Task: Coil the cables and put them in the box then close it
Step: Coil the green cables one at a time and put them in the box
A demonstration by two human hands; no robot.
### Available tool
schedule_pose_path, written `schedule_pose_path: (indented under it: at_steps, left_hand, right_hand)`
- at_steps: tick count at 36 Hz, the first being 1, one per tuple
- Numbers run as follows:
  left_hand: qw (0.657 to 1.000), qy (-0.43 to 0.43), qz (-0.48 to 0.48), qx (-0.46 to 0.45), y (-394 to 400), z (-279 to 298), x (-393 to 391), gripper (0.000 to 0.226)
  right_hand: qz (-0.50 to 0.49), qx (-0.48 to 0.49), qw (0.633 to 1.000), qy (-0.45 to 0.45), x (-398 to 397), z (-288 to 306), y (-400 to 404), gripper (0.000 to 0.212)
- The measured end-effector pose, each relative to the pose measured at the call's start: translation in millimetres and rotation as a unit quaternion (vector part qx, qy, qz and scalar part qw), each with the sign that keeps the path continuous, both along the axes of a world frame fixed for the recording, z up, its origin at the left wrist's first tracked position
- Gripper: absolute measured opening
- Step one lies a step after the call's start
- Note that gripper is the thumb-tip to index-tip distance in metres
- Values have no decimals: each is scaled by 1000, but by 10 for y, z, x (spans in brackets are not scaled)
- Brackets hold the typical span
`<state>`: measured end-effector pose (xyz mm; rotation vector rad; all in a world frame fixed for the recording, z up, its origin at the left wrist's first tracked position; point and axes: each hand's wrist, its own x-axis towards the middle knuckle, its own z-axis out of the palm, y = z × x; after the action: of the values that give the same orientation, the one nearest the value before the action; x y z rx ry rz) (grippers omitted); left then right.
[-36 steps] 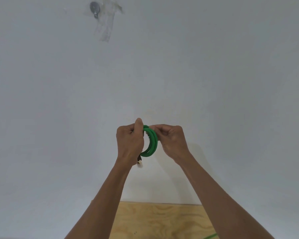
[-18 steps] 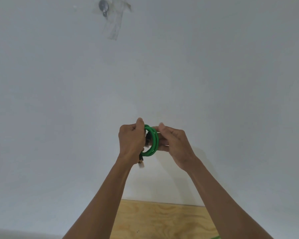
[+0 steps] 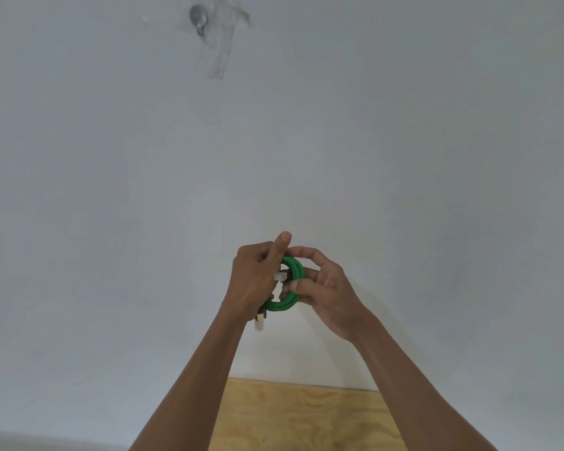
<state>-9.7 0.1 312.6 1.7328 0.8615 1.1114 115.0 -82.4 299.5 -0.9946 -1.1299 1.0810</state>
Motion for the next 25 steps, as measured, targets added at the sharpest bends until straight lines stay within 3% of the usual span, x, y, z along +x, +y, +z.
schedule_pose_path:
  at_steps: [3, 6, 8, 11, 17, 19, 23, 25]
  left_hand:
    - [1000, 19, -1, 1, 1, 6, 9, 76]
    - [999, 41, 21, -23, 44, -36, -19, 69]
    - [997, 53, 37, -51, 70, -73, -40, 68]
    - [993, 68, 42, -84, 78, -128, -50, 70]
    - [985, 73, 26, -155, 82, -226, -44, 69]
    - [984, 61, 9, -164, 68, -195, -65, 68]
    - [993, 19, -18, -111, -6, -188, -92, 74]
    - [996, -1, -4, -92, -56, -219, -72, 72]
  right_hand:
    - [-3, -5, 1000, 18, -38, -22, 13, 49]
    - [-72, 10, 989, -127, -83, 2, 0, 43]
    - [-132, 27, 956, -261, -131, 36, -17, 42]
    - [-176, 82, 905, -379, -202, 37, -16, 39]
    - [-239, 144, 815, -509, -253, -153, 30, 15]
    - [-252, 160, 810, -505, -256, -183, 22, 16]
    - [-275, 120, 897, -324, -255, -41, -16, 18]
    - [-287, 86, 922, -247, -277, 19, -23, 22]
